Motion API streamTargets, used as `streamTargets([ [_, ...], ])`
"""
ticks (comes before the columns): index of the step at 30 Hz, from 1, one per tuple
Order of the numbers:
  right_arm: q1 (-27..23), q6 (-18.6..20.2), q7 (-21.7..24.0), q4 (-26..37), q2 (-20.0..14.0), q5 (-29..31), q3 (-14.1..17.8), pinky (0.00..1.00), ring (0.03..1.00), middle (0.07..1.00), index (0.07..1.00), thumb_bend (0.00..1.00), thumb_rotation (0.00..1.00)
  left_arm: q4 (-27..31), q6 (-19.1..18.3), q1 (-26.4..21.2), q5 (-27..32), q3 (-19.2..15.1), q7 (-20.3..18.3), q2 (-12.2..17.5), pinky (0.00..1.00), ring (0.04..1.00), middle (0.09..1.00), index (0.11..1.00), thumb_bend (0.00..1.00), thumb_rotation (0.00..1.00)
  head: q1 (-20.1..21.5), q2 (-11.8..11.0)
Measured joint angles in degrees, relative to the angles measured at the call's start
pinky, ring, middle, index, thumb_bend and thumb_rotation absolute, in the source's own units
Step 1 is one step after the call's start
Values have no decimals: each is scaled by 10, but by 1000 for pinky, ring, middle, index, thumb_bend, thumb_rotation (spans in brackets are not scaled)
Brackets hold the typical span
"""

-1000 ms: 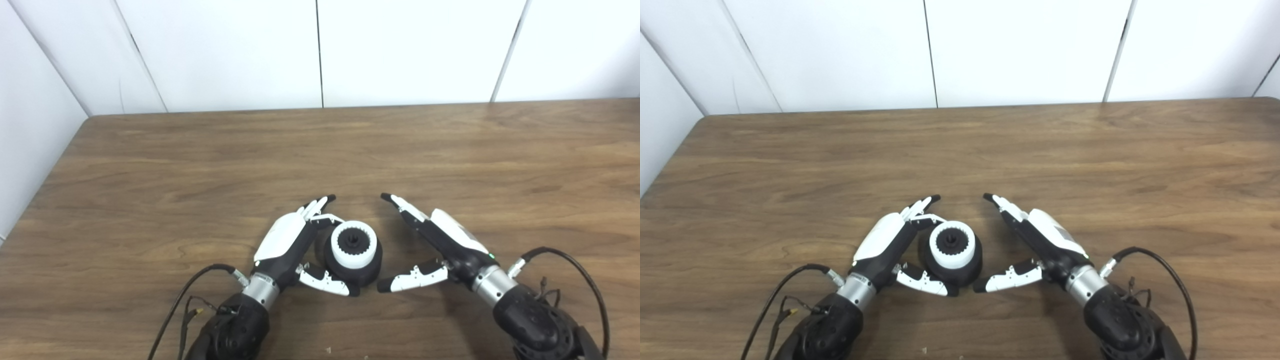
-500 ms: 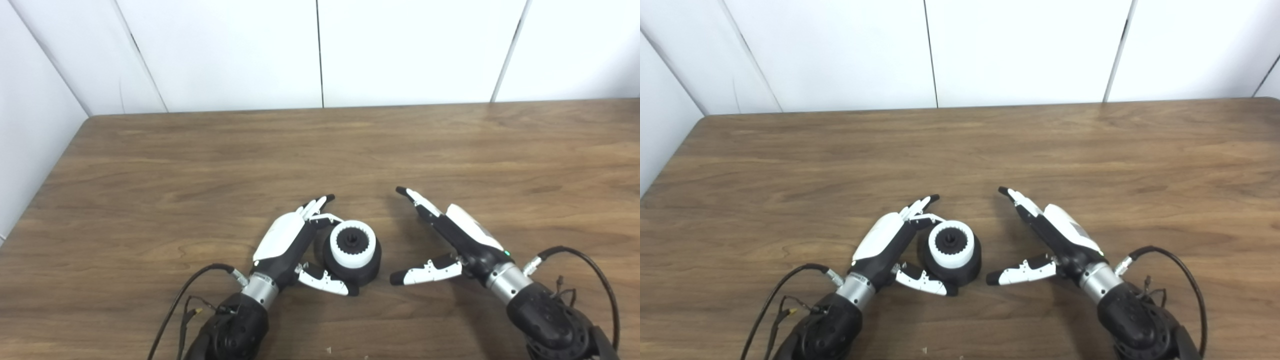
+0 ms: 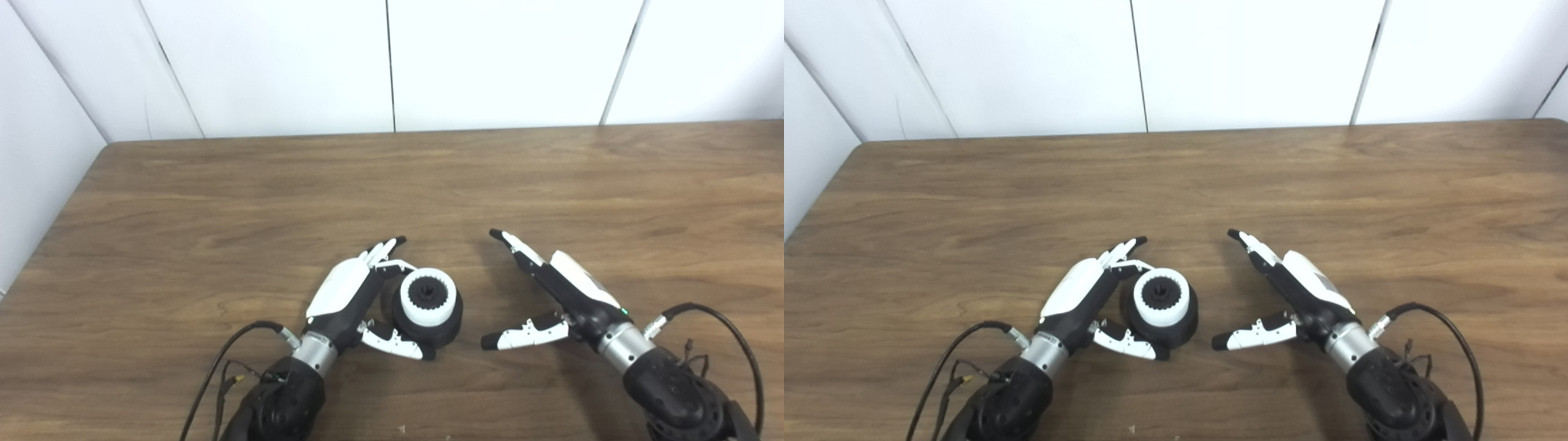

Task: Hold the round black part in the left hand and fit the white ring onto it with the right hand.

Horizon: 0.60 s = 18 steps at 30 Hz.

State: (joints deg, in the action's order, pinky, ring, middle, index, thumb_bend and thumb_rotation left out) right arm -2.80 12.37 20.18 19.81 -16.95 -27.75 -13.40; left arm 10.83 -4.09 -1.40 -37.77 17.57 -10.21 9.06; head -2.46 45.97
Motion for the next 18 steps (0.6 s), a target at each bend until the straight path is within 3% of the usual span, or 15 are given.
streamTargets([
  [15, 1, 1, -1, 3, 3, -4, -1, 935, 1000, 1000, 1000, 1000, 411, 4, -22, -18, -16, 8, -33, 10, 997, 1000, 1000, 890, 1000, 430, 4, 1],
  [18, 1, 1, -1, 3, 3, -4, -1, 938, 1000, 1000, 1000, 1000, 461, 19, -42, -22, -32, 15, -52, 12, 1000, 1000, 1000, 942, 1000, 486, 4, 1],
])
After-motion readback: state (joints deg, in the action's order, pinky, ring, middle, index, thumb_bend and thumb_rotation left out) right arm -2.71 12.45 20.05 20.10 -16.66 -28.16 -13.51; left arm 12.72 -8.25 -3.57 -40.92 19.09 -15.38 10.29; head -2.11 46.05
